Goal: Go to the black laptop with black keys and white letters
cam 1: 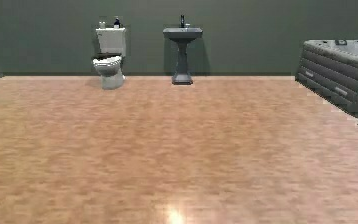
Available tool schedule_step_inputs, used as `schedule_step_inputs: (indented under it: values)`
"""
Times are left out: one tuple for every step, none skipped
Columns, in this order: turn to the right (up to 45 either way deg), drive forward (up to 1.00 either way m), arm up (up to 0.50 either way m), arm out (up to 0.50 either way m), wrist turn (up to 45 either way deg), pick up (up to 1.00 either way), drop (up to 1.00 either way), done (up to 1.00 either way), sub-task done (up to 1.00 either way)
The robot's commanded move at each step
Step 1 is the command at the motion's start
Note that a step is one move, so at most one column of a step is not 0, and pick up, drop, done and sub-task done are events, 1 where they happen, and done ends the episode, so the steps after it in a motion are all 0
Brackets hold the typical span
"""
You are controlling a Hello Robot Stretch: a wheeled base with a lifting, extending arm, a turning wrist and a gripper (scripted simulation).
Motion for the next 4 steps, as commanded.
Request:
schedule_step_inputs:
  values:
    - [-9.0, 0.0, 0.0, 0.0, 0.0, 0.0, 0.0, 0.0, 0.0]
    - [0.0, 0.75, 0.0, 0.0, 0.0, 0.0, 0.0, 0.0, 0.0]
    - [-45.0, 0.0, 0.0, 0.0, 0.0, 0.0, 0.0, 0.0, 0.0]
    - [-12.0, 0.0, 0.0, 0.0, 0.0, 0.0, 0.0, 0.0, 0.0]
